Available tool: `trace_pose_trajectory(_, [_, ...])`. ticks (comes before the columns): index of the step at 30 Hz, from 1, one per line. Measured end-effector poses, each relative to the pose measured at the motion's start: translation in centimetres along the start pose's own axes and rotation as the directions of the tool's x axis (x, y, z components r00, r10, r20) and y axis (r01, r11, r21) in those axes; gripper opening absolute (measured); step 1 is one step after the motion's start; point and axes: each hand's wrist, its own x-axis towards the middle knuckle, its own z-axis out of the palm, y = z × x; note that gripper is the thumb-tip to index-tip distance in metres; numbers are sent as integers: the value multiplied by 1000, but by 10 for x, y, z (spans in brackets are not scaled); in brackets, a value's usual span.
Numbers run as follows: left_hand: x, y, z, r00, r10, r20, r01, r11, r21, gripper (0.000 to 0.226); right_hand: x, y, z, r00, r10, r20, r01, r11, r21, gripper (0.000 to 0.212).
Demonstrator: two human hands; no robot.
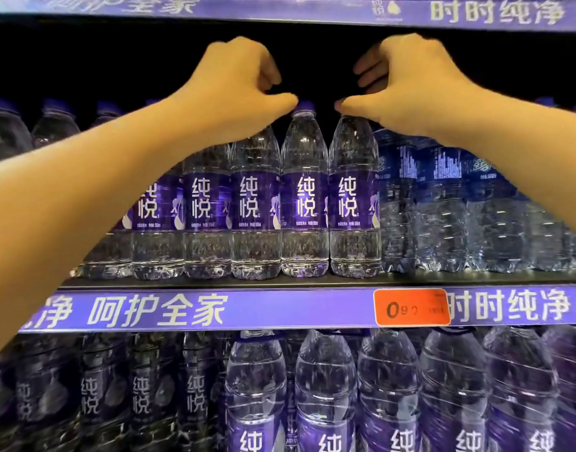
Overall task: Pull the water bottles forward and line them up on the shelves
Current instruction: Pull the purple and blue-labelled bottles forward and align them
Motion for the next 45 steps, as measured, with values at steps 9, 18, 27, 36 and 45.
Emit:
trace_pose_trajectory(9, [-24,-51,-27,995,-37,91,21,984,175,43,17,-76,40,958,-208,199,240,959,-151,76])
trace_pose_trajectory(18, [-17,-60,-28,989,-118,89,107,987,123,41,18,-90,55,947,-132,293,183,971,-154,80])
trace_pose_trajectory(27, [-12,-59,-34,968,-217,127,218,976,3,48,16,-92,60,961,-99,258,130,986,-104,79])
trace_pose_trajectory(36, [-16,-62,-36,968,-207,139,217,974,-63,44,17,-92,62,960,-99,262,138,982,-132,85])
trace_pose_trajectory(45, [-18,-51,-20,996,-80,50,76,993,88,45,13,-75,45,976,-154,155,171,980,-105,71])
